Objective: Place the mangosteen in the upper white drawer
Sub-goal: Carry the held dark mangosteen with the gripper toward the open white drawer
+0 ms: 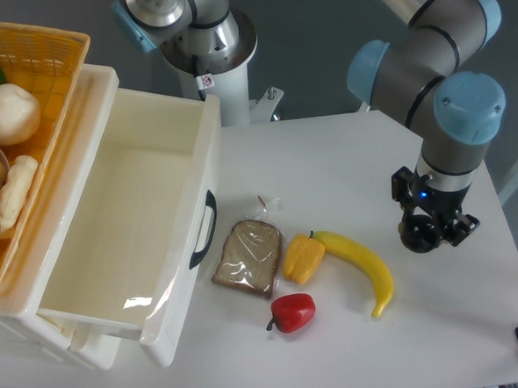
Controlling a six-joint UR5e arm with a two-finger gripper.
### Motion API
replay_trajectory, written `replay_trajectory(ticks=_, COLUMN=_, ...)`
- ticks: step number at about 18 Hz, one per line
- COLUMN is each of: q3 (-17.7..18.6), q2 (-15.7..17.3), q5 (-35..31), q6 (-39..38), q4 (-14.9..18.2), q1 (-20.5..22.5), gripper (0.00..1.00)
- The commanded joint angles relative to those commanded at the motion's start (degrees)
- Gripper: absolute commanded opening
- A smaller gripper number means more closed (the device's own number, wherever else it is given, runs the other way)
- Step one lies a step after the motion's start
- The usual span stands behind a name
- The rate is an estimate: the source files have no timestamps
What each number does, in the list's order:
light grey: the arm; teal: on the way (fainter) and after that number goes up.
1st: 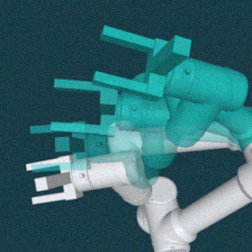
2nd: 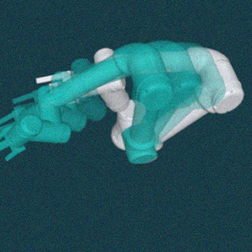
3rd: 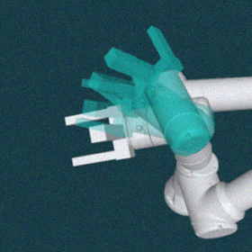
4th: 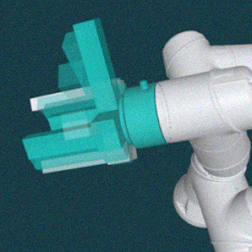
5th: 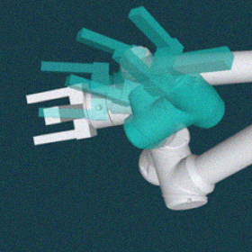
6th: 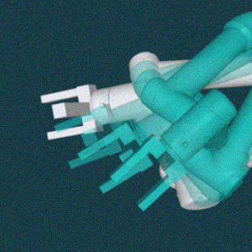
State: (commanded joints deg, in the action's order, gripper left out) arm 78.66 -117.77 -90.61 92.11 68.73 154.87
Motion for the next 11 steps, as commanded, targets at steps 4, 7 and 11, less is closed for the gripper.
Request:
replay_trajectory(ticks=4, q3=-0.26, q2=1.93, q5=-0.18, q6=-4.55, q4=1.05, q1=-2.45, gripper=0.04)
replay_trajectory(ticks=7, q3=0.09, q2=5.26, q5=0.17, q6=-9.66, q4=2.54, q1=-6.32, gripper=0.04)
replay_trajectory(ticks=11, q3=3.42, q2=10.80, q5=4.90, q6=-13.53, q4=3.78, q1=-8.97, gripper=0.03)
